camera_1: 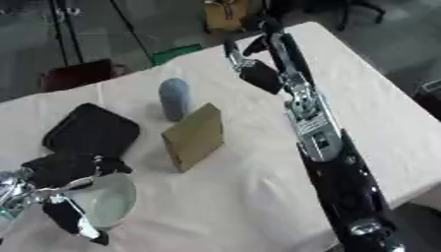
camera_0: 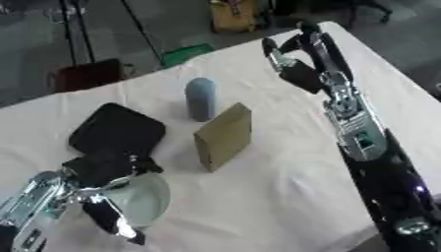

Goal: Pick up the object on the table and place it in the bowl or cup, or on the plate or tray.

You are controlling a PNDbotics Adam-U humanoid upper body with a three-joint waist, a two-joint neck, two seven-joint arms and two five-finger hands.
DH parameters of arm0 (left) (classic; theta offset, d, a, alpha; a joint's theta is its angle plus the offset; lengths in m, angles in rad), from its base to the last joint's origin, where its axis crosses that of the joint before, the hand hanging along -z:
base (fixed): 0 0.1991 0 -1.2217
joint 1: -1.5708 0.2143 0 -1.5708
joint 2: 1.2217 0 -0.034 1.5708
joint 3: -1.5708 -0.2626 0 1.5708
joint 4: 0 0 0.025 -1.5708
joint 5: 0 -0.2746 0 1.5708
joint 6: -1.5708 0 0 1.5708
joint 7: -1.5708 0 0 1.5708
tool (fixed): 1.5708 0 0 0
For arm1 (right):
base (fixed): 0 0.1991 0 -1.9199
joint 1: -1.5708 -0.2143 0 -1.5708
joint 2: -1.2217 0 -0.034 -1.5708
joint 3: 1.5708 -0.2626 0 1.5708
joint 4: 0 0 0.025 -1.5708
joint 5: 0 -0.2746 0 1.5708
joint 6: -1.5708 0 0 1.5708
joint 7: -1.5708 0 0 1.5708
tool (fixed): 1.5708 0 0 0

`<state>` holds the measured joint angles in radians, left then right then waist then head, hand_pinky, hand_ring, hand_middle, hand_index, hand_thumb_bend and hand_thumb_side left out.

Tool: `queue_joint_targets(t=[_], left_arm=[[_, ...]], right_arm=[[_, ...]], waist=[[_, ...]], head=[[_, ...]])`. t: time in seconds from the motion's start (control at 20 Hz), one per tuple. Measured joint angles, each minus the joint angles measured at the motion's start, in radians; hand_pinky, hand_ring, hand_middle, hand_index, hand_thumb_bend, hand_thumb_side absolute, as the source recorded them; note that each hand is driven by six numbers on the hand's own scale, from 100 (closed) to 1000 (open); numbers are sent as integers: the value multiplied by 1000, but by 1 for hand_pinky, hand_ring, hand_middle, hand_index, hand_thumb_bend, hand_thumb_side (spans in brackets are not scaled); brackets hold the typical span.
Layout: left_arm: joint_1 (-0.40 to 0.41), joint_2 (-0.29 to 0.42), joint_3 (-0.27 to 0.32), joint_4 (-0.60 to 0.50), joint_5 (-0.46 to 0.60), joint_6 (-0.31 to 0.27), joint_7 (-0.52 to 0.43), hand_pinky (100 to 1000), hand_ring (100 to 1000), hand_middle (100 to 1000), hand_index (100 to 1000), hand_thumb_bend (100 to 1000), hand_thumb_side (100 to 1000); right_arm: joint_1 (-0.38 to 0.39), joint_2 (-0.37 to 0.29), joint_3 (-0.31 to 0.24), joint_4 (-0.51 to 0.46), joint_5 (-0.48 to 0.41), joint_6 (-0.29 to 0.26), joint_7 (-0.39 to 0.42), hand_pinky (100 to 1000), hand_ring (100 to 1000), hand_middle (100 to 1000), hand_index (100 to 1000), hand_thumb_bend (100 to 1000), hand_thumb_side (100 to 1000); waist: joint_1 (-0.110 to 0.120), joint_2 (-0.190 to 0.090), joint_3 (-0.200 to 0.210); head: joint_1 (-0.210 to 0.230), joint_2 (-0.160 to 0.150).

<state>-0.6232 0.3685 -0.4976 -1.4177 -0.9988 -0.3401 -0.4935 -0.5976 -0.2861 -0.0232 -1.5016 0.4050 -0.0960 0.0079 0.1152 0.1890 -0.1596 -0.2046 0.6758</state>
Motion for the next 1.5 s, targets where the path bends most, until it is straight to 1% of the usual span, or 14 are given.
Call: queue_joint_targets(t=[0.05, 0.35, 0.7, 0.75, 0.8, 0.85, 1.0, 1.05, 1.1, 1.2, 1.25, 1.3, 1.45, 1.5], left_arm=[[0, 0, 3, -1, 2, 5, -2, 710, 644, 755, 899, 391, 452], [17, 7, 35, -29, 76, 56, -51, 704, 630, 746, 897, 345, 483], [12, 101, 129, -174, 273, 151, -147, 709, 624, 750, 898, 362, 501], [8, 110, 139, -189, 288, 164, -154, 721, 637, 761, 900, 406, 485], [2, 117, 153, -197, 294, 178, -155, 724, 642, 765, 900, 423, 484], [-10, 123, 170, -197, 291, 194, -149, 732, 657, 776, 902, 469, 498], [-47, 123, 205, -151, 239, 226, -113, 743, 678, 788, 904, 498, 503], [-61, 120, 210, -123, 216, 229, -100, 748, 688, 789, 903, 523, 448], [-73, 112, 213, -90, 190, 228, -87, 748, 688, 791, 903, 508, 502], [-93, 88, 213, -19, 143, 218, -63, 749, 691, 792, 904, 519, 506], [-102, 77, 214, 14, 123, 211, -51, 765, 705, 797, 903, 587, 542], [-112, 65, 217, 51, 103, 206, -40, 765, 705, 797, 903, 587, 542], [-151, 14, 236, 181, 35, 191, 8, 764, 701, 796, 900, 676, 606], [-160, -4, 246, 224, 13, 187, 31, 763, 699, 796, 898, 675, 608]], right_arm=[[0, 0, 0, 0, 0, 0, 0, 693, 568, 804, 861, 314, 550], [0, 0, 0, 0, 0, 0, 0, 693, 568, 803, 861, 315, 549], [0, 0, 0, 0, 0, 0, -1, 693, 568, 803, 861, 315, 549], [0, 0, -1, 0, 0, 0, -1, 693, 568, 803, 861, 314, 550], [0, 0, -1, 0, 0, 0, -1, 693, 569, 803, 862, 312, 551], [1, 0, -1, 0, 0, 0, -1, 693, 569, 803, 862, 313, 550], [1, 0, -1, 0, 0, 0, -1, 693, 569, 803, 862, 315, 549], [1, 0, 0, 0, 0, 0, -1, 693, 569, 804, 862, 308, 552], [1, 0, 0, 0, 0, 0, -1, 693, 569, 804, 862, 313, 550], [1, 0, 0, 0, 0, 0, 0, 693, 569, 804, 862, 313, 550], [0, 0, 0, 0, 0, 0, 0, 693, 569, 803, 862, 312, 551], [0, 1, 2, 0, 0, 0, 0, 693, 569, 803, 862, 312, 551], [-1, 1, 7, 0, 0, -2, 3, 693, 569, 803, 862, 312, 551], [-3, 2, 9, 0, 0, -3, 4, 693, 569, 804, 862, 311, 551]], waist=[[0, 0, 0], [0, 1, 2], [0, 1, 7], [0, 1, 7], [0, 1, 8], [0, 0, 10], [0, -2, 9], [-1, -2, 7], [-1, -2, 6], [-1, -2, 2], [-1, -2, 1], [-1, -2, -4], [-2, -1, -25], [-1, 1, -30]], head=[[0, 0], [-4, -3], [-9, -8], [-10, -8], [-10, -8], [-11, -8], [-12, -8], [-12, -8], [-11, -8], [-9, -8], [-8, -8], [-6, -8], [5, -9], [9, -9]])
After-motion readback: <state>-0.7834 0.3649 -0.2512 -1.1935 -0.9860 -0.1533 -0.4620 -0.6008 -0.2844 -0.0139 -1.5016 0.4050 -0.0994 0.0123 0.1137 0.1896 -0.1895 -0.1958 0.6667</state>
